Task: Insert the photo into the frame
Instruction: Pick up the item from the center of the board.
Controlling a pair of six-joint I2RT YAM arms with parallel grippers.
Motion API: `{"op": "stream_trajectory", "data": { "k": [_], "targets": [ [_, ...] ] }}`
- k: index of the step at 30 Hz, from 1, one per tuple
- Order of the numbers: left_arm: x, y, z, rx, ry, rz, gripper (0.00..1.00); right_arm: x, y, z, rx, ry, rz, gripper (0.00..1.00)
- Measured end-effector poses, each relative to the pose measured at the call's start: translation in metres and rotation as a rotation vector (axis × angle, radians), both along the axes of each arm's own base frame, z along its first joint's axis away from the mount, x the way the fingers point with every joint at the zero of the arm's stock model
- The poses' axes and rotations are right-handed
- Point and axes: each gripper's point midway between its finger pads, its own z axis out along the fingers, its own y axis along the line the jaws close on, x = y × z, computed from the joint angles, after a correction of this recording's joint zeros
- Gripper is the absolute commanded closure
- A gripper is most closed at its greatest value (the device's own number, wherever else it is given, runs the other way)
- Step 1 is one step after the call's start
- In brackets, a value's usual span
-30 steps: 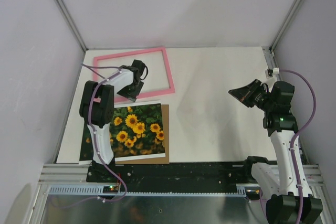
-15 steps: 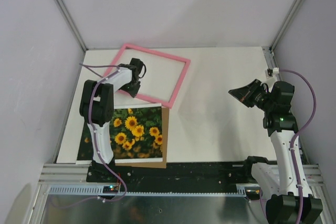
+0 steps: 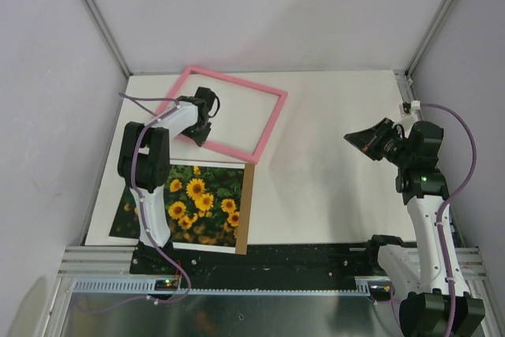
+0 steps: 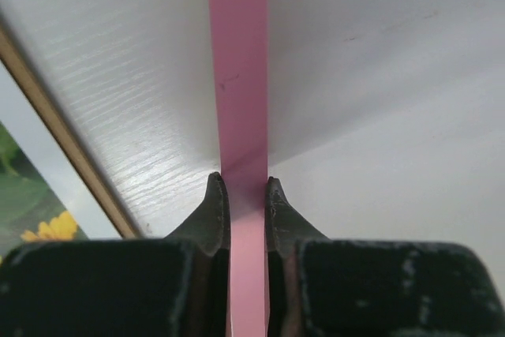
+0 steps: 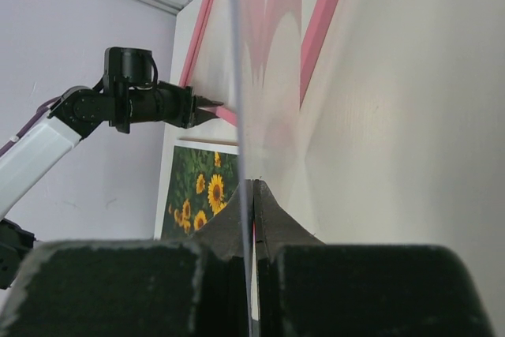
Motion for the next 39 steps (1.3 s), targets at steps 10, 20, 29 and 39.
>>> {"op": "stream_trajectory", "data": {
  "k": [10, 20, 29, 39],
  "targets": [
    [-0.010, 0.003, 0.029, 0.022, 0.002, -0.094, 1.00, 0.004, -0.008, 0.009, -0.034, -0.015, -0.039, 1.00],
    [-0.016, 0.006, 0.078, 0.054, -0.062, -0.265, 1.00, 0.004, -0.026, 0.020, -0.119, 0.010, -0.135, 1.00],
    [-0.021, 0.006, 0.081, 0.128, -0.015, -0.553, 1.00, -0.010, -0.050, 0.040, -0.239, 0.003, -0.246, 1.00],
    [-0.018, -0.011, 0.079, 0.142, 0.007, -0.950, 1.00, -0.022, -0.073, 0.052, -0.345, 0.016, -0.348, 1.00]
  ]
}}
